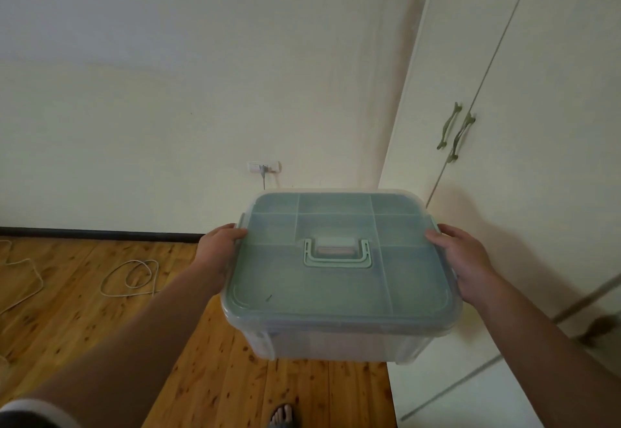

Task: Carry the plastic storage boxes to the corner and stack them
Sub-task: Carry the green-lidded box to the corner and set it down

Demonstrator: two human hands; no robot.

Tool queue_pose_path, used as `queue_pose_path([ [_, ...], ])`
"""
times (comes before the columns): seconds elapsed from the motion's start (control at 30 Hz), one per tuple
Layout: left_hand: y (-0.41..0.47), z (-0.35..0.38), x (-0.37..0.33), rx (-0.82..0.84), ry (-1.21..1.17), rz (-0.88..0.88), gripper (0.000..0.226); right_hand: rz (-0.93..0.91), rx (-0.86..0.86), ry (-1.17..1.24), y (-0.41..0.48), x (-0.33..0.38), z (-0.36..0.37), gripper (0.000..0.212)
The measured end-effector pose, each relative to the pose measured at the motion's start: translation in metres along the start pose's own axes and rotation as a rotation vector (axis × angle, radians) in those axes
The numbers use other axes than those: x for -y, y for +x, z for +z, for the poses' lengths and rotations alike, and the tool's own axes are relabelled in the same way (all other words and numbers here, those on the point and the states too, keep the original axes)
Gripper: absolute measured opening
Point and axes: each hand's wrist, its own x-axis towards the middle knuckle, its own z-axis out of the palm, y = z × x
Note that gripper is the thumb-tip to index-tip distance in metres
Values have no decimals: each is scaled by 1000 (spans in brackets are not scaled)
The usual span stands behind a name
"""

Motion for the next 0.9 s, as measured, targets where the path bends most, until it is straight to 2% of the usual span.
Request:
queue_pose_path([
  [0.37, 132, 30, -58, 33, -32, 22, 42, -16, -73, -22, 100, 30, 67, 52],
  [0.53, 178, 39, -76, 36, -22, 53, 27, -18, -89, 9, 134, 38, 92, 52],
  [0.9, 249, 72, -96, 15, 2, 26, 32, 2, -77, 7, 209, 51, 122, 52],
])
